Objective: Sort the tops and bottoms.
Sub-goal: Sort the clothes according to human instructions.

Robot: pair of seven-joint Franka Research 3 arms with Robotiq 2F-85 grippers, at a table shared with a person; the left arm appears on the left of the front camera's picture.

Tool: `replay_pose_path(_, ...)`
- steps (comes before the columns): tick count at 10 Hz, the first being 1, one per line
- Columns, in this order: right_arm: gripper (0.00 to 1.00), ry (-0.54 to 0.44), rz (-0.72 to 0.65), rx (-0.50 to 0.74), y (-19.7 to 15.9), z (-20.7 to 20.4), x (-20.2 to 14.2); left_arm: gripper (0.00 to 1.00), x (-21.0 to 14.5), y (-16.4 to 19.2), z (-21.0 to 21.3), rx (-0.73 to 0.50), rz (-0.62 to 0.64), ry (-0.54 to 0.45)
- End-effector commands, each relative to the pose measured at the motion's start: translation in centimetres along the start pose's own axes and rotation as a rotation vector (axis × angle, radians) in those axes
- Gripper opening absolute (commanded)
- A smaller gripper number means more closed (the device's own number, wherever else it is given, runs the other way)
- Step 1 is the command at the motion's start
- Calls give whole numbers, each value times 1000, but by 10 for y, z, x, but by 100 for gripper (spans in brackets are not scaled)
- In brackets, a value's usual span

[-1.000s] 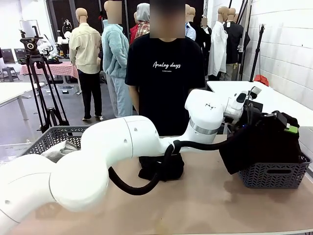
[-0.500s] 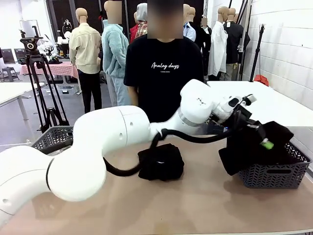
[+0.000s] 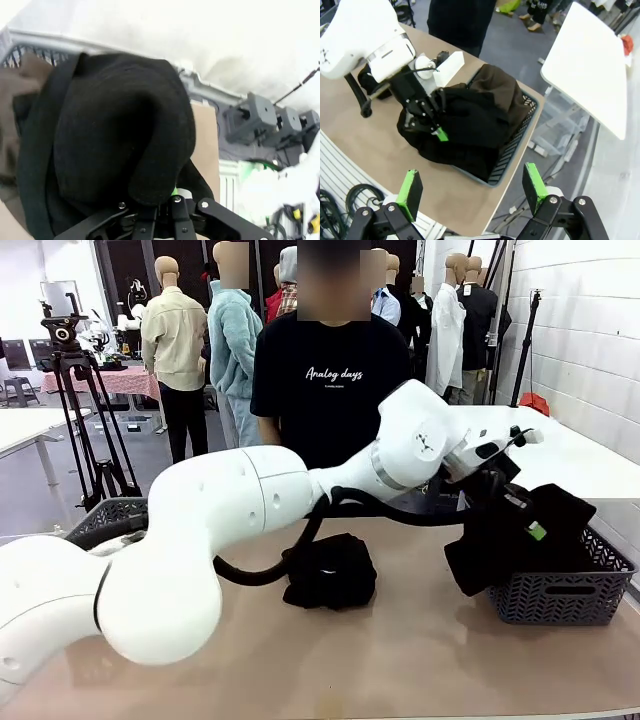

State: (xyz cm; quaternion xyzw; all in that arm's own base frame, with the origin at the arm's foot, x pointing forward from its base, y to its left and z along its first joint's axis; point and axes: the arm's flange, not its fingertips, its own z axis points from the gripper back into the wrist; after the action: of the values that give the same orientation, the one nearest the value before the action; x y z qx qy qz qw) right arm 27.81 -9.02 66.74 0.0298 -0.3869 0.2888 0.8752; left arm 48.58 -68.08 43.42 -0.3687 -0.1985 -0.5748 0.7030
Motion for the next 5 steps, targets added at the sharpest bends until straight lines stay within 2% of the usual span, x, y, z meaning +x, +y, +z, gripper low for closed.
replay_pose_path(1, 100, 15, -8, -6, 1, 0, 0, 0, 76, 56, -50, 34, -88, -106)
replay_pose_path(3, 100, 15, -8, -6, 1, 0, 0, 0, 83, 67, -57, 142, -135, -6)
replay_pose_path(5, 100, 15, -8, -6, 1, 0, 0, 0, 96, 76, -69, 162, -206, 88)
